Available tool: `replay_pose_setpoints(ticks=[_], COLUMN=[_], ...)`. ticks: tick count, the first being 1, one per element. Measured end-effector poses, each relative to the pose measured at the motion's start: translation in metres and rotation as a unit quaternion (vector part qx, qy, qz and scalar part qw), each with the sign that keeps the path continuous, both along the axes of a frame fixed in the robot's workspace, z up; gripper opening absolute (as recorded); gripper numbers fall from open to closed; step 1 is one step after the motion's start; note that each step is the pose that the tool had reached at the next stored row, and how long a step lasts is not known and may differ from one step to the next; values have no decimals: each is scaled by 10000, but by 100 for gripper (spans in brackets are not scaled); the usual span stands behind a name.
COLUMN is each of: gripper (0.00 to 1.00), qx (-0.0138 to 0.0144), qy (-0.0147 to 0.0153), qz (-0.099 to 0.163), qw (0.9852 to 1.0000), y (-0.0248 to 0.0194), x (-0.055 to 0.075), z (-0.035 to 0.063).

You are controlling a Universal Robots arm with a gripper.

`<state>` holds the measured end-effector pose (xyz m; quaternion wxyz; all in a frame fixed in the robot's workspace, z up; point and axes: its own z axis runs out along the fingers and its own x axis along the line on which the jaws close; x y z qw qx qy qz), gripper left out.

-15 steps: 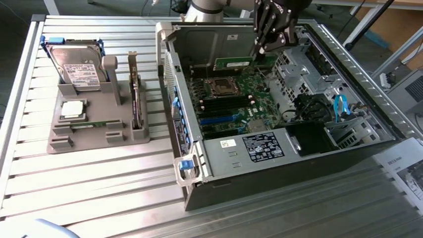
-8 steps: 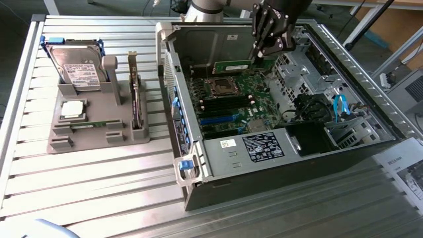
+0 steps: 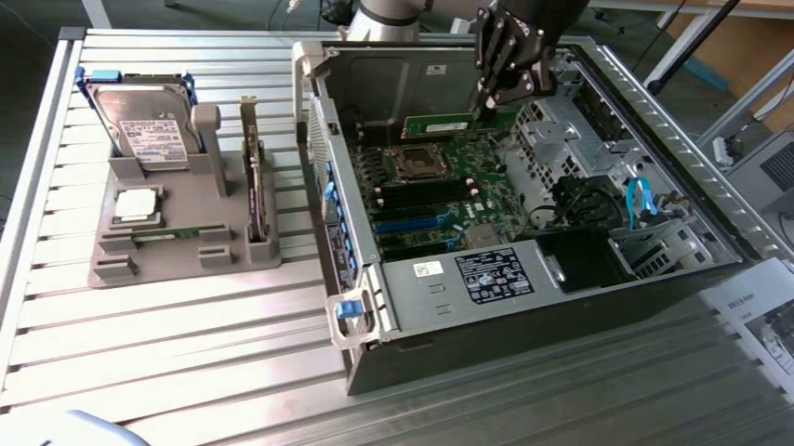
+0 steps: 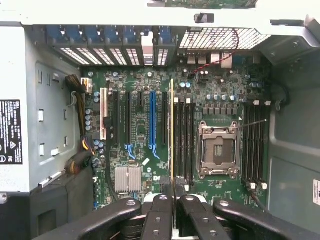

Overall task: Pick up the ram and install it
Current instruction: 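Pick up the ram and move it above insertion slot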

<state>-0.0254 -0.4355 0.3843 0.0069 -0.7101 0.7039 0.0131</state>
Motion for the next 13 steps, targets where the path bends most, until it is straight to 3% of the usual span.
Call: replay_pose_setpoints(ticks=[13], gripper=[12], qx=[-1], qy=[0], qz=[1], qw=[10000], y=[6], x=[80], z=[-6])
